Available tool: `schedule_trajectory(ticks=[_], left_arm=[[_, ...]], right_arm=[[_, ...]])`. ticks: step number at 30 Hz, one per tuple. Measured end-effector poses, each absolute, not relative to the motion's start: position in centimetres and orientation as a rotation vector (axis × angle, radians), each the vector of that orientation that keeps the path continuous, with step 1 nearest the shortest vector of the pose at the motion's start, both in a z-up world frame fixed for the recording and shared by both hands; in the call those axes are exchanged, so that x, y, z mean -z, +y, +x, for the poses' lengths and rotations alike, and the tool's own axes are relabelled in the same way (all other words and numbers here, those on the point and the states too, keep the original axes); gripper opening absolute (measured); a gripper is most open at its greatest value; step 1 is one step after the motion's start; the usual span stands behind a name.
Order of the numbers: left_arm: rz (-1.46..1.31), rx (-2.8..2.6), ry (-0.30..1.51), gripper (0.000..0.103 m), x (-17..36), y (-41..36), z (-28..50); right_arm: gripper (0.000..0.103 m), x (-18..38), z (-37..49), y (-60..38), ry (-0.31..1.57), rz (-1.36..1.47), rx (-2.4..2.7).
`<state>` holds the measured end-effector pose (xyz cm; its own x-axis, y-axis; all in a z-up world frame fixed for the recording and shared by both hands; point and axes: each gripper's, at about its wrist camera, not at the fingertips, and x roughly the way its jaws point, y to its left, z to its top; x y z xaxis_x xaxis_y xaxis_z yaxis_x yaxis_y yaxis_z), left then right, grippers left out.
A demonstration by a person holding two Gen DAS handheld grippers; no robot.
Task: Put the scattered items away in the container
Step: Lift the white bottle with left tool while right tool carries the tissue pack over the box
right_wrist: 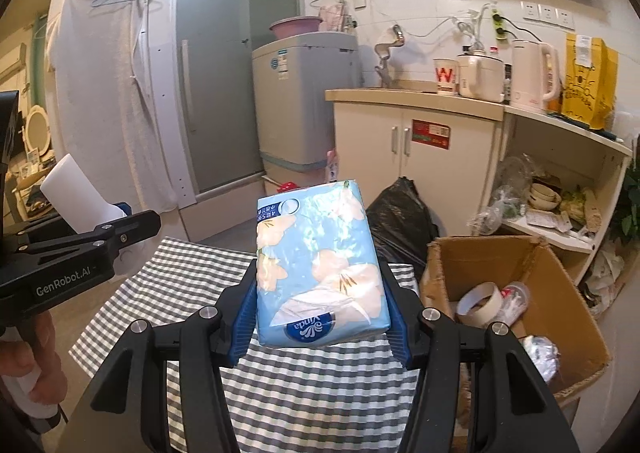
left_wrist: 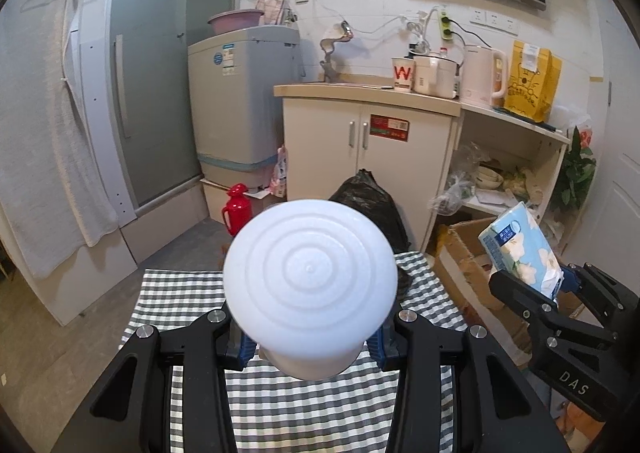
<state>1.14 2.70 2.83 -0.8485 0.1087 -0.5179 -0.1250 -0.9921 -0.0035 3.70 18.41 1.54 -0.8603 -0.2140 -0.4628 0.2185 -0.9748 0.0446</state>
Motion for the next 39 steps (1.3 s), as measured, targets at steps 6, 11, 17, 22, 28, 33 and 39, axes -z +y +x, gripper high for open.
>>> schedule_trajectory(ticks=[6,11,17,22,28,33,39], left_arm=[[-0.817,-2.859,0.050,0.044,-2.8,4.7,0.2],[-0.813,-2.824,0.087,0.043,-2.8,6.7,-0.7],[-0.811,-2.787,0.097,0.044,-2.9,8.8,-1.9],[-0.818,-2.757,0.094,0.044,-2.7,10.6,-3.1],[-0.816,-2.727,0.074,0.044,-2.6,12.5,-4.3],[-0.813,-2.695,0.078,0.044,-2.5,14.3,-5.1],[-0.805,-2.643,0.096,0.044,-2.3,17.1,-5.8]], right_arm=[[0.054,-1.8,3.8,20.7,0.008,0.707,2.874],[0.054,-1.9,3.5,22.3,-0.012,0.707,2.901],[0.054,-2.0,2.8,24.2,-0.024,0.718,2.925],[0.054,-2.1,2.1,26.0,-0.035,0.725,2.953],[0.054,-2.1,1.3,28.0,-0.019,0.757,2.982],[0.054,-2.0,1.2,29.7,-0.032,0.772,3.013],[0.054,-1.8,1.1,32.0,-0.054,0.803,3.053]])
